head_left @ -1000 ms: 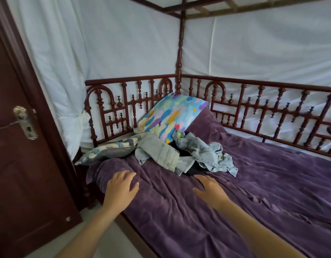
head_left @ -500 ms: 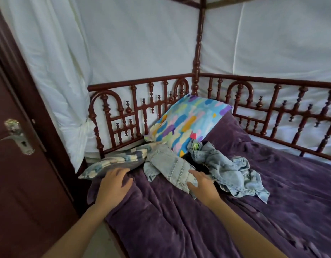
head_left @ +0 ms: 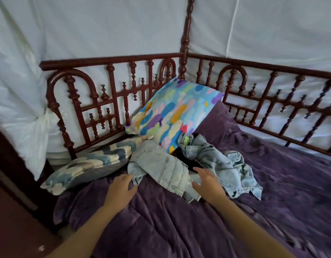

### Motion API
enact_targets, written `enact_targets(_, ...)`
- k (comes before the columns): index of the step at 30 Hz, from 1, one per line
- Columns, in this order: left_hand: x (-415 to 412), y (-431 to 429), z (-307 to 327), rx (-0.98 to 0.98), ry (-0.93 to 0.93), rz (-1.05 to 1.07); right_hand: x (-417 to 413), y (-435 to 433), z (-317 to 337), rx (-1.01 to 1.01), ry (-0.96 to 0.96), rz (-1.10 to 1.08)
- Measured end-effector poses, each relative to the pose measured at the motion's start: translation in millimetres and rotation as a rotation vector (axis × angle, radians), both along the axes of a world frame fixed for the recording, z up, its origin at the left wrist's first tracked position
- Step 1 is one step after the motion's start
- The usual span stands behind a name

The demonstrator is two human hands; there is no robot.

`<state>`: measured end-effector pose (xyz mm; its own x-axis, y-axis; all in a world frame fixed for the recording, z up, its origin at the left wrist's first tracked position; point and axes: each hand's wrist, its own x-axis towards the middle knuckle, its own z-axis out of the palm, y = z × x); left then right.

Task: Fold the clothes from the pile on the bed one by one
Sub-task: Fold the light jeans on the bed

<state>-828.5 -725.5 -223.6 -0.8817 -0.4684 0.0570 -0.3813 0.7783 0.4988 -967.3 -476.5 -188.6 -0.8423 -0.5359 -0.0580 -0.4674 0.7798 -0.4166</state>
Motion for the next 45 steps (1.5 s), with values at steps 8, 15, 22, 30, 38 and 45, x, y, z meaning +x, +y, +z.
enact_targets(8,-70.0,-35.7,-65.5,-0.019,-0.177,-0.43,-30.5,-59.3,-49.3,0.083,-0.252,-0.265)
enact_targets(15,-119.1,-105.7,-99.0,-0.006,-0.231,-0.432,-30.9,-94.2,-86.0,-0.059,-0.445,-0.58)
enact_targets(22,-206.4,-108.1,-99.1,-0.214,-0.304,-0.627,-63.7,-105.5,-101.0,-0.091,-0.476,-0.735)
enact_targets(30,-275.5,-100.6,-111.7,-0.465,-0.36,-0.688,-84.1,-128.4,-136.3,-0.128,-0.574,-0.762)
enact_targets(38,-236.2,-99.7,-105.7,-0.378,-0.156,-0.656,-60.0,-126.3,-151.1,-0.163,-0.664,-0.831)
enact_targets(45,-150.9,-87.2,-102.5,-0.195,0.127,-0.631,-26.0,-120.0,-134.6,-0.218,-0.603,-0.794)
